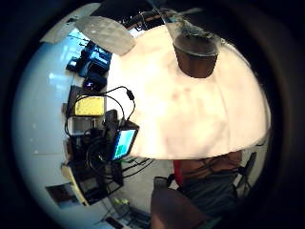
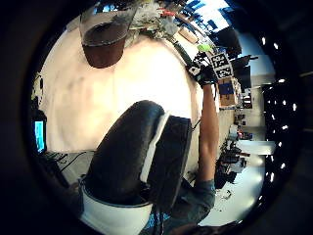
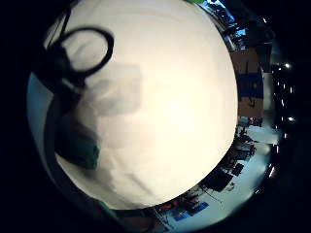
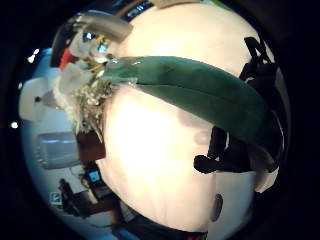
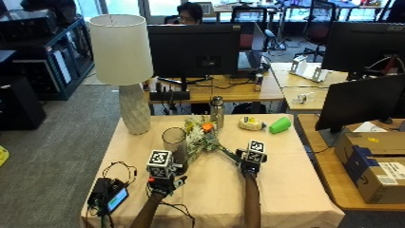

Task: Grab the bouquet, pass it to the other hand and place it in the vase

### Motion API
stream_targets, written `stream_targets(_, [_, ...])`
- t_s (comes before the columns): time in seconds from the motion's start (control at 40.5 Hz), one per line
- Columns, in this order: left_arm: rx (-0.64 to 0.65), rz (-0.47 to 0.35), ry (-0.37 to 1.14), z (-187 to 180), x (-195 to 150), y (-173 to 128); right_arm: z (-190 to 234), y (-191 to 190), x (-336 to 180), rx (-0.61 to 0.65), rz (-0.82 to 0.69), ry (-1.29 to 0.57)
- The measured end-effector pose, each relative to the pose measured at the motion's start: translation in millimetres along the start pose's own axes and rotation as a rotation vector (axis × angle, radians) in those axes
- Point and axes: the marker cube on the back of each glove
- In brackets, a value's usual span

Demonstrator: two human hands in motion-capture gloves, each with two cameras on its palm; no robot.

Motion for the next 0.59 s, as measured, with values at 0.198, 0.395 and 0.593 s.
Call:
stream_targets(0.198, [-0.028, 0.005, 0.020, 0, 2, 3, -2, -1, -3, -0.021, 0.020, -0.051])
stream_targets(0.395, [-0.015, 0.001, 0.019, -3, 1, 4, 6, 2, -2, 0.006, 0.033, -0.043])
stream_targets(0.593, [-0.012, 0.002, 0.018, -5, 0, 2, 5, 5, 6, 0.024, 0.069, -0.016])
